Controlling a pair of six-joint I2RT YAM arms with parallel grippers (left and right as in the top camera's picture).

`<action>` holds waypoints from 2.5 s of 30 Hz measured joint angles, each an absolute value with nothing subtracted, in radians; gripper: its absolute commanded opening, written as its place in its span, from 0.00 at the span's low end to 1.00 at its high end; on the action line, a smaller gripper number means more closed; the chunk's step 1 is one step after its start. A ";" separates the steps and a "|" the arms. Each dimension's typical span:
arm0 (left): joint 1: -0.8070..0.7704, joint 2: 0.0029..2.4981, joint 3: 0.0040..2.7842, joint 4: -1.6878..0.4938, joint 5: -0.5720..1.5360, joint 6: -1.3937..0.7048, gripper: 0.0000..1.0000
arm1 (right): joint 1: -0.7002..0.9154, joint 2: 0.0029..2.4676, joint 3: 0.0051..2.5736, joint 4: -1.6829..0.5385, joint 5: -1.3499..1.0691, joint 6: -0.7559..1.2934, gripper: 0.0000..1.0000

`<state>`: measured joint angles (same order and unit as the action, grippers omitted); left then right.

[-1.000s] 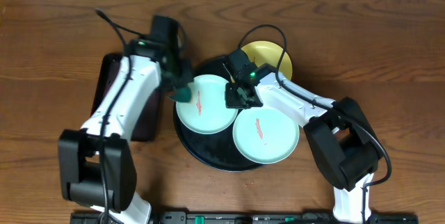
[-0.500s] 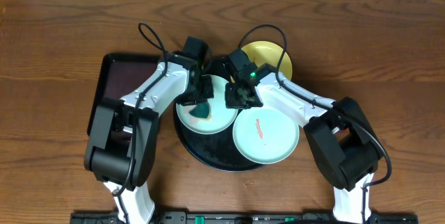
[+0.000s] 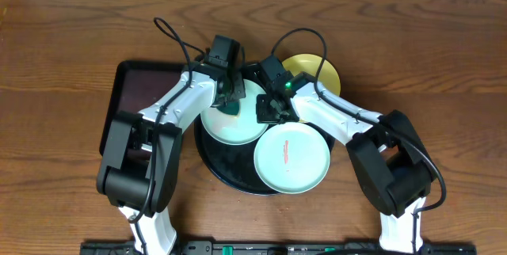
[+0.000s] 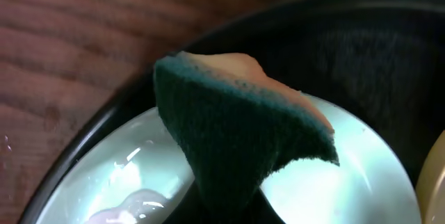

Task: Clean dirty plates on tray and stack at the side
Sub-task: 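Scrub the held pale green plate with the sponge in the left gripper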

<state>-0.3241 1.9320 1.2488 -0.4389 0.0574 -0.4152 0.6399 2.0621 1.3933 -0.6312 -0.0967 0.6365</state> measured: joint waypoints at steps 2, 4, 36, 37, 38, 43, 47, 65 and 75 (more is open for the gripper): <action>-0.324 1.932 1.249 -0.437 0.051 -0.415 0.07 | 0.640 2.062 1.393 -0.631 -0.097 0.636 0.01; -0.325 1.932 1.249 -0.445 0.046 -0.415 0.07 | 0.640 2.062 1.393 -0.631 -0.097 0.636 0.01; -0.328 1.932 1.264 -0.554 0.131 -0.241 0.08 | 0.640 2.067 1.399 -0.627 -0.098 0.617 0.01; -0.330 1.932 1.264 -0.544 0.110 -0.248 0.08 | 0.640 2.067 1.399 -0.627 -0.098 0.617 0.01; -0.332 1.932 1.264 -0.538 0.090 -0.255 0.07 | 0.640 2.067 1.399 -0.627 -0.099 0.617 0.01; -0.338 1.932 1.278 -0.525 0.005 -0.266 0.07 | 0.640 2.067 1.399 -0.627 -0.099 0.617 0.01; -0.335 1.919 1.282 -0.482 -0.057 -0.266 0.07 | 0.640 2.067 1.399 -0.626 -0.100 0.617 0.01; -0.340 1.899 1.267 -0.598 -0.104 -0.290 0.07 | 0.640 2.068 1.399 -0.624 -0.101 0.617 0.01; -0.364 1.899 1.261 -0.689 0.048 -0.296 0.07 | 0.640 2.068 1.399 -0.624 -0.101 0.616 0.01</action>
<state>-0.3645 1.8988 1.2613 -0.6888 0.0483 -0.2962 0.6399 2.0678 1.3991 -0.6243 -0.1013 0.6163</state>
